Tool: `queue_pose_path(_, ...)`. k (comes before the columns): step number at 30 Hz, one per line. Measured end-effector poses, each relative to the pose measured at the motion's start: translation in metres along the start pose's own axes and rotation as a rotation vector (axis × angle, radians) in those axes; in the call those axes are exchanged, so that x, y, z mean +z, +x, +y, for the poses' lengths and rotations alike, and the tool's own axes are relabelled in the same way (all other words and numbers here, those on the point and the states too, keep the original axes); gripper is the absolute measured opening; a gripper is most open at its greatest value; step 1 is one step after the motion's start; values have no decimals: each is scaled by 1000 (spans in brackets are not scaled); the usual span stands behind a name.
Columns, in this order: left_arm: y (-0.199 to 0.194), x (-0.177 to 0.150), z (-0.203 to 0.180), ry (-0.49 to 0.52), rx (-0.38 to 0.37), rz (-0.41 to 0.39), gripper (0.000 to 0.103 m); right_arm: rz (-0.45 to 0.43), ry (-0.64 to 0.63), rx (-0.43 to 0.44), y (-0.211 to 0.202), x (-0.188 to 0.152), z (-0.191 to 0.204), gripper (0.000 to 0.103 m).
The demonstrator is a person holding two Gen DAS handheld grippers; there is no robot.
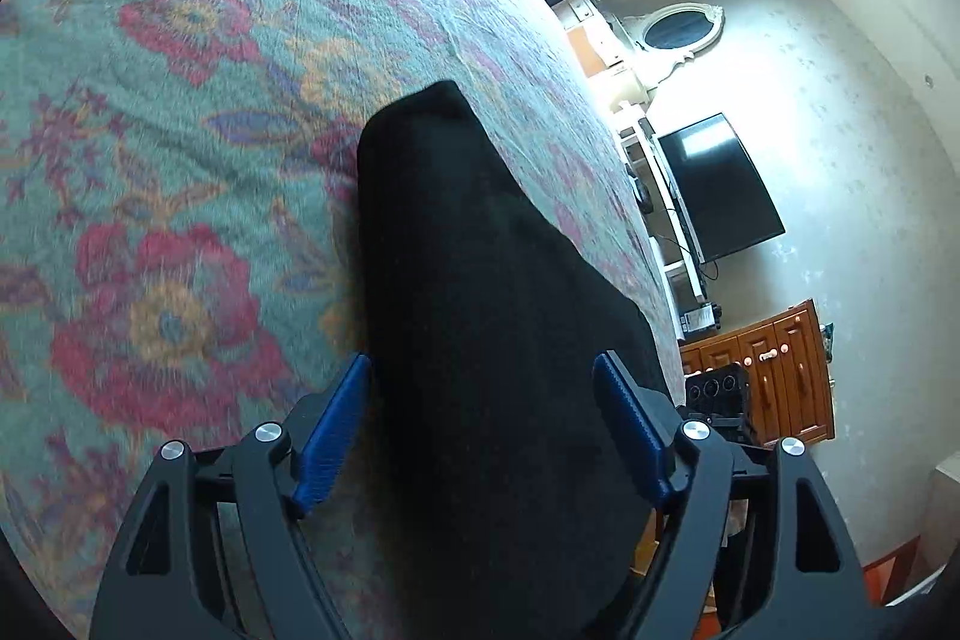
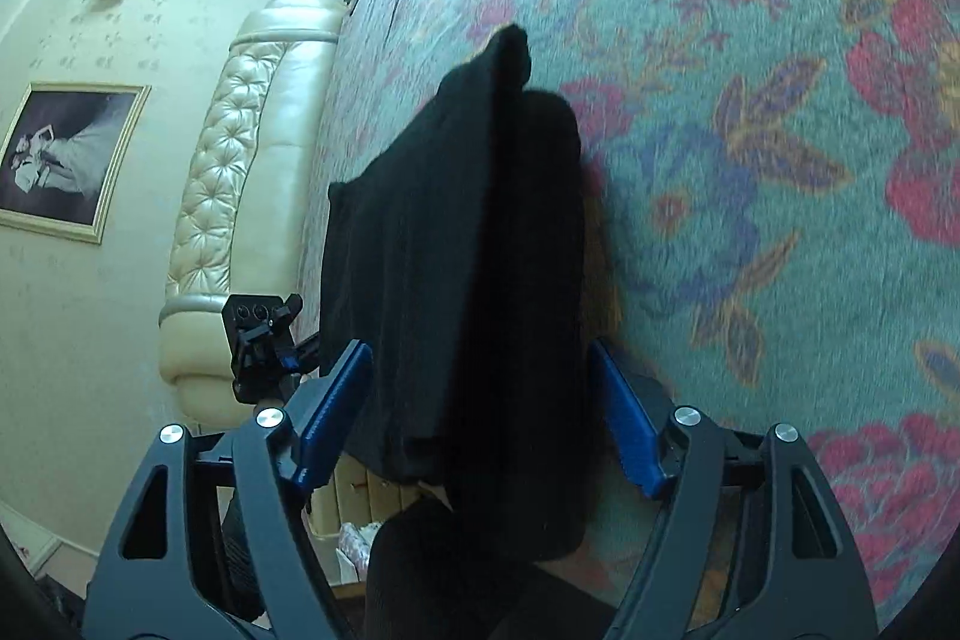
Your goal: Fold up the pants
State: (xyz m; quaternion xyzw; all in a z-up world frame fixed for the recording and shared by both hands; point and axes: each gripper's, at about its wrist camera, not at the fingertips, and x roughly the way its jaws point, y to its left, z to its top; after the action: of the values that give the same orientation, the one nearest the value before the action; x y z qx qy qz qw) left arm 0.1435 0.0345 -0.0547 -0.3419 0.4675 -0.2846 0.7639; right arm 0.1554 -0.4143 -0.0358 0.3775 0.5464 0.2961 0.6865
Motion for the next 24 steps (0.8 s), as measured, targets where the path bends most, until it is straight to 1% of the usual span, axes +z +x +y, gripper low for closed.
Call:
queue_pose_path(3,-1,-23,-3,25,26,22,75,1,0,2,-1,-19,4,74)
queue_pose_path(6,9,-31,-16,126,102,33,76,-22,18,16,-3,-25,2,74)
queue_pose_path(7,12,-33,-20,156,131,32,77,-31,20,14,-4,-26,1,71)
queue_pose_path(8,16,-35,-22,179,154,31,77,-35,13,-13,-4,-28,1,58)
queue_pose_path(9,19,-36,-25,204,176,32,77,-29,-8,-59,-3,-31,1,44)
queue_pose_path(10,21,-37,-25,220,191,29,77,-29,-26,-86,-4,-34,0,42)
queue_pose_path(11,22,-41,-25,239,206,23,75,-39,-40,-96,-3,-34,0,39)
queue_pose_path(13,23,-46,-24,286,225,3,74,-56,-61,-118,-3,-38,3,39)
queue_pose_path(14,21,-47,-23,287,218,-10,74,-61,-78,-139,-3,-39,6,41)
queue_pose_path(16,20,-39,-21,265,184,-22,74,-71,-115,-201,-2,-40,17,52)
queue_pose_path(18,14,-32,-15,208,134,-23,77,-91,-173,-279,-4,-39,30,75)
queue_pose_path(19,13,-27,-13,176,103,-22,84,-99,-202,-311,-3,-38,35,79)
queue_pose_path(20,12,-22,-10,149,77,-19,86,-100,-227,-332,-2,-35,40,80)
queue_pose_path(21,12,-16,-8,132,65,-18,86,-96,-243,-339,-1,-33,41,80)
queue_pose_path(24,15,1,-3,118,27,-9,86,-85,-249,-315,-1,-23,40,80)
